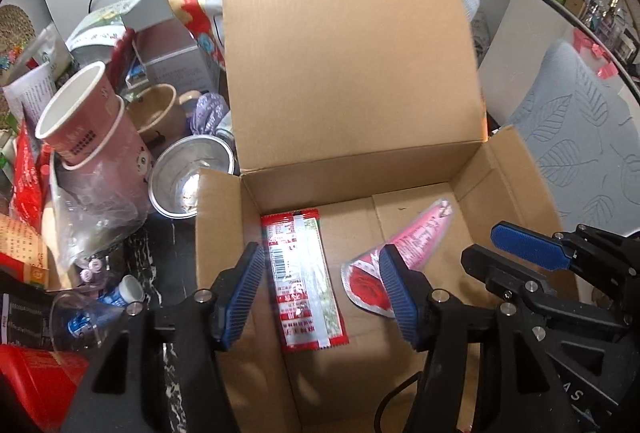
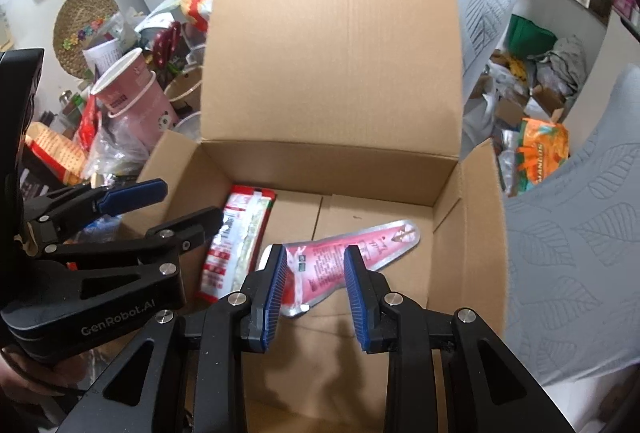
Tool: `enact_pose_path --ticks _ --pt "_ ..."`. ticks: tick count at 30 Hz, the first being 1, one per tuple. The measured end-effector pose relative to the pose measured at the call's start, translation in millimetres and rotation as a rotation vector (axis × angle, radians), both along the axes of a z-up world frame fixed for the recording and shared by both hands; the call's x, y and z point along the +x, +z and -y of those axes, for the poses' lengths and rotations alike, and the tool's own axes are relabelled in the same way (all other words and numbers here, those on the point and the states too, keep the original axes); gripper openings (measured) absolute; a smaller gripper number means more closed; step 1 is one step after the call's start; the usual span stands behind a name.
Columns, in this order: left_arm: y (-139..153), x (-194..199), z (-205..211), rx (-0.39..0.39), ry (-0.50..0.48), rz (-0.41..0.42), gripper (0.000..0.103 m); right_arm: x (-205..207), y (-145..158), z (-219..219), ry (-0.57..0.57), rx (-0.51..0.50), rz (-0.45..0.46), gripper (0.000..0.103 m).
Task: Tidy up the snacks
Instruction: 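Open both tools to drop the packets into the cardboard box, then move both tools back from the box toward the remaining snacks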
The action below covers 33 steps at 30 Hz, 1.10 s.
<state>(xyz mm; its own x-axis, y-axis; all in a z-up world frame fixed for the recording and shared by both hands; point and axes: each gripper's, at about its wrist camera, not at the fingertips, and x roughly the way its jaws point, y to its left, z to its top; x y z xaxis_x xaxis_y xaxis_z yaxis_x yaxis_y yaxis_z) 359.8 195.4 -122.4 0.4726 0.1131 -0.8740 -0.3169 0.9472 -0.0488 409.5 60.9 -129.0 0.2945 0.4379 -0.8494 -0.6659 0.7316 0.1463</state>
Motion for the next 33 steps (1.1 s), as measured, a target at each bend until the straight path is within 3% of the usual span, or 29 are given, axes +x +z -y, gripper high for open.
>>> enact_pose_path --ticks 21,33 --pt "129 -90 48 0.075 -0.079 0.223 0.059 -94 120 47 -0.07 0.085 0.23 0.03" --pt "169 -156 76 0.108 -0.089 0.292 0.062 -161 160 84 -0.1 0.121 0.306 0.03"
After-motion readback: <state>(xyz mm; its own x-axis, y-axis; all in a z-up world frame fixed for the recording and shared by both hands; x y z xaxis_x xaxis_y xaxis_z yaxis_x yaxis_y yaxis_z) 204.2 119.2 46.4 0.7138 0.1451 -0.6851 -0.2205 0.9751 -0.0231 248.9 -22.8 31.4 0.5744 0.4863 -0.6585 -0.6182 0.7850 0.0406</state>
